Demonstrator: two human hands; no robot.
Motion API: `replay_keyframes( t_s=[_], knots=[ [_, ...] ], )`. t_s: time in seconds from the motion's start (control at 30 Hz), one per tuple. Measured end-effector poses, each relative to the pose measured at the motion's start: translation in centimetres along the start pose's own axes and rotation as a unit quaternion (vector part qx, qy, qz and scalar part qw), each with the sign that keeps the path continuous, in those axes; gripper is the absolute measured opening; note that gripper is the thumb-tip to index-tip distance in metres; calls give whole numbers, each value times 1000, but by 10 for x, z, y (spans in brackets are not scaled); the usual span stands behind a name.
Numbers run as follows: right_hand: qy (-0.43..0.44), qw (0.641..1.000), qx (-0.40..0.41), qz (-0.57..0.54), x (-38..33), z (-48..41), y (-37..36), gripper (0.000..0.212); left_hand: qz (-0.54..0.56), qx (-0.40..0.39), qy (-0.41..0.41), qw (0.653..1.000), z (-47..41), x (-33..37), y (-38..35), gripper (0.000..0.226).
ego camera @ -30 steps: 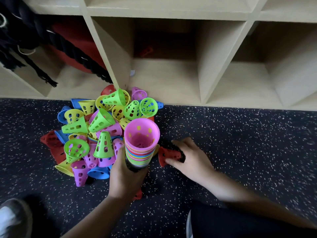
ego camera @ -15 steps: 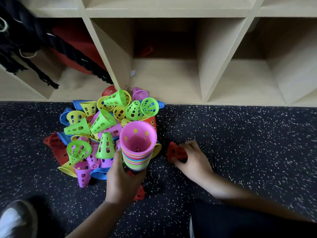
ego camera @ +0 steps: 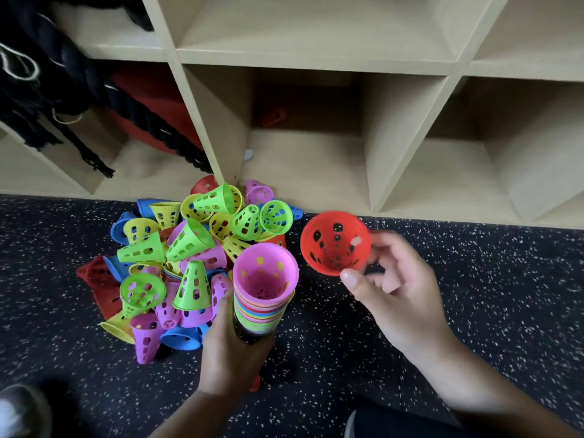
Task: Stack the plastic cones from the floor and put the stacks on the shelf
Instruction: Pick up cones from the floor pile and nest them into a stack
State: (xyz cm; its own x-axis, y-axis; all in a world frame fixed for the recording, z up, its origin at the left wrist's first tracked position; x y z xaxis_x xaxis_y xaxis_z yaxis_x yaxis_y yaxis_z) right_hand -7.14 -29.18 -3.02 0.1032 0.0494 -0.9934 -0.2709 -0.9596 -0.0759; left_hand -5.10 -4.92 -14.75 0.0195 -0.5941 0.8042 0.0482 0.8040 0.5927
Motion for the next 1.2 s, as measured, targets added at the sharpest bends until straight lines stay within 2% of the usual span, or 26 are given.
replay_keyframes(
  t_s=[0.13, 0.23, 0.33, 0.43, 0.57, 0.63, 0.73, 0.9, 1.07, 1.2],
  knots=[
    [33, 993, -67, -91, -39, -6, -28, 46, 7, 0, -12, 1000, -1, 5, -2, 67],
    [4, 990, -108, -92, -33, -6, -44, 51, 20, -2, -14, 1000, -1, 6, -2, 68],
    [-19, 991, -129, -19, -16, -3, -51, 52, 34, 1, -20, 999, 0, 7, 0, 72],
    [-19, 994, -106, 32, -5, -5, -44, 55, 44, 4, -11, 999, -1, 5, 5, 71],
    [-27, 988, -82, 130, 1, -34, -26, 41, 67, 16, -2, 998, -1, -1, 16, 68],
    [-28, 975, -91, 202, -2, -58, -19, 37, 70, 22, -6, 997, -1, 0, 22, 68],
    [24, 945, -132, 300, -9, -99, -19, 33, 72, 40, -6, 997, -1, 1, 27, 69],
    [87, 893, -195, 395, -3, -153, -34, 31, 89, 68, -6, 994, -3, 7, 31, 74],
    [81, 875, -205, 432, 37, -178, -52, 34, 86, 83, -4, 993, 1, 8, 35, 85],
    [27, 841, -215, 496, 85, -182, -63, 46, 83, 72, 7, 994, 3, 6, 35, 75]
  ],
)
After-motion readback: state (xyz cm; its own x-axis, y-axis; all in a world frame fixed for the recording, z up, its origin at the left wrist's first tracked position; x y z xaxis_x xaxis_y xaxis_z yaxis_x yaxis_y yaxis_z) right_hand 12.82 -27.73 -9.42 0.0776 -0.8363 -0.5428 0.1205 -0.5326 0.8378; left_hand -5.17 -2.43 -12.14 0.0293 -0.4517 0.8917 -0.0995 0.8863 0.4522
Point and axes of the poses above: each hand's wrist, its own z-axis away from the middle knuckle, its own y-axis out of the back of the hand, x = y × z, the point moved 5 cm from there along -z, towards the middle knuckle, and after that the axes turned 4 degrees about -z, right-handed, at the moved point
